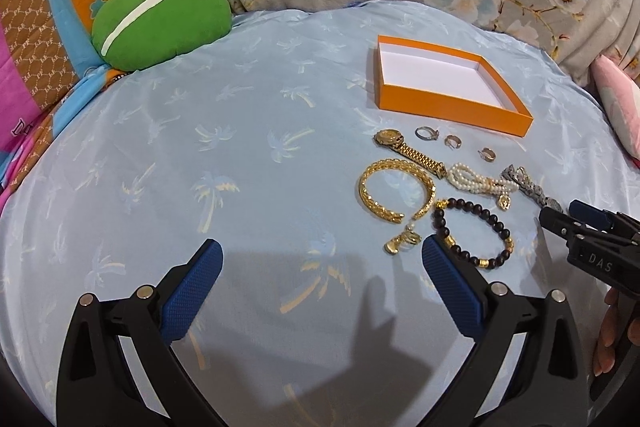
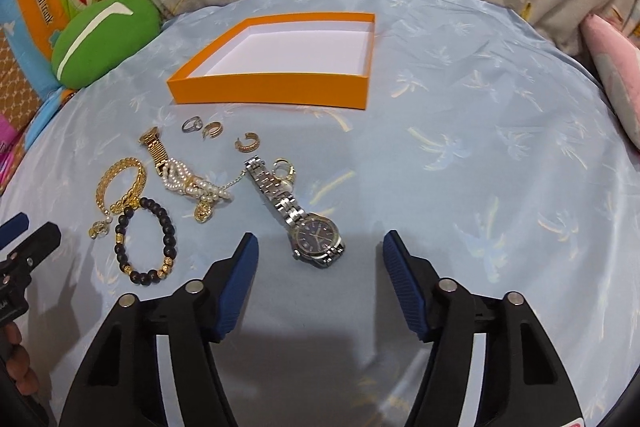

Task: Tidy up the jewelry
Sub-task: 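Grasp the silver watch with the right tool while the left tool moves toward the gold bangle, then grasp the gold cuff bangle with the left tool while the right tool holds the watch, then carry both items into the orange box and open both tools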

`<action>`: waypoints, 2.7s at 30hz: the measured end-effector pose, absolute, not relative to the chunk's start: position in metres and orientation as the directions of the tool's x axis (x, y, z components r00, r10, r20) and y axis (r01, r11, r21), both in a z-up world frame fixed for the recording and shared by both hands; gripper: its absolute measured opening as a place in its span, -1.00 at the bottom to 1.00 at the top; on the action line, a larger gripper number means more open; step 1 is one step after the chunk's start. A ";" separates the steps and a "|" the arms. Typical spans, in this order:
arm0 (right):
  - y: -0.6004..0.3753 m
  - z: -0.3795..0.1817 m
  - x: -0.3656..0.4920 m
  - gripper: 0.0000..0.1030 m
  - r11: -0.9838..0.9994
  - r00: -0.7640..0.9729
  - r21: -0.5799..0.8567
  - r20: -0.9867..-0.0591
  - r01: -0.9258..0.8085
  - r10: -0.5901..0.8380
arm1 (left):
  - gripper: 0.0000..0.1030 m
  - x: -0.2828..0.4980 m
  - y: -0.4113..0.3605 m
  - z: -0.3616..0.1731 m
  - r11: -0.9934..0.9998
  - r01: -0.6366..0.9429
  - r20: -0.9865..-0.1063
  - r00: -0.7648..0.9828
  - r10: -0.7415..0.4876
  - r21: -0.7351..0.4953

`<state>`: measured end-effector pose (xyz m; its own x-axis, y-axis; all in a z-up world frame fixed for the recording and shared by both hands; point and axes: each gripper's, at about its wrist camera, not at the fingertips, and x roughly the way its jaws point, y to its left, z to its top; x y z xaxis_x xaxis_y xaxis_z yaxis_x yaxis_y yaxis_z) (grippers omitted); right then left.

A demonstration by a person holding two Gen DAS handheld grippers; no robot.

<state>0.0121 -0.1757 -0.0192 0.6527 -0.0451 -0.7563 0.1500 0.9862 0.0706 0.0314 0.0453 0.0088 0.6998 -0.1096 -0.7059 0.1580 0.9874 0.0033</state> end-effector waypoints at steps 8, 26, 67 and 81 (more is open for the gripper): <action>-0.173 -0.020 0.016 -0.16 0.989 0.650 0.050 -0.758 0.138 -0.052 | 0.89 0.042 0.036 0.004 0.980 0.198 -0.725 0.674 -0.142 -0.007; -0.176 -0.019 0.005 -0.52 0.982 0.661 0.091 -0.749 0.166 -0.042 | 0.89 0.085 -0.004 -0.002 0.972 0.233 -0.760 0.633 -0.145 0.009; -0.189 0.055 0.001 -0.53 0.978 0.764 0.119 -0.642 0.171 -0.055 | 0.10 0.084 -0.003 0.049 0.955 0.296 -0.698 0.678 -0.229 -0.026; -0.220 0.110 0.176 -0.53 0.982 0.807 0.084 -0.584 0.167 -0.087 | 0.10 0.215 -0.073 0.096 0.924 0.381 -0.635 0.720 -0.280 0.024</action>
<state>0.1759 -0.2198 0.1101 0.8068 -0.0873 -0.5844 0.1672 0.9823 0.0841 0.2145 -0.0734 0.0959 0.7200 -0.2801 -0.6349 0.3806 0.9244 0.0238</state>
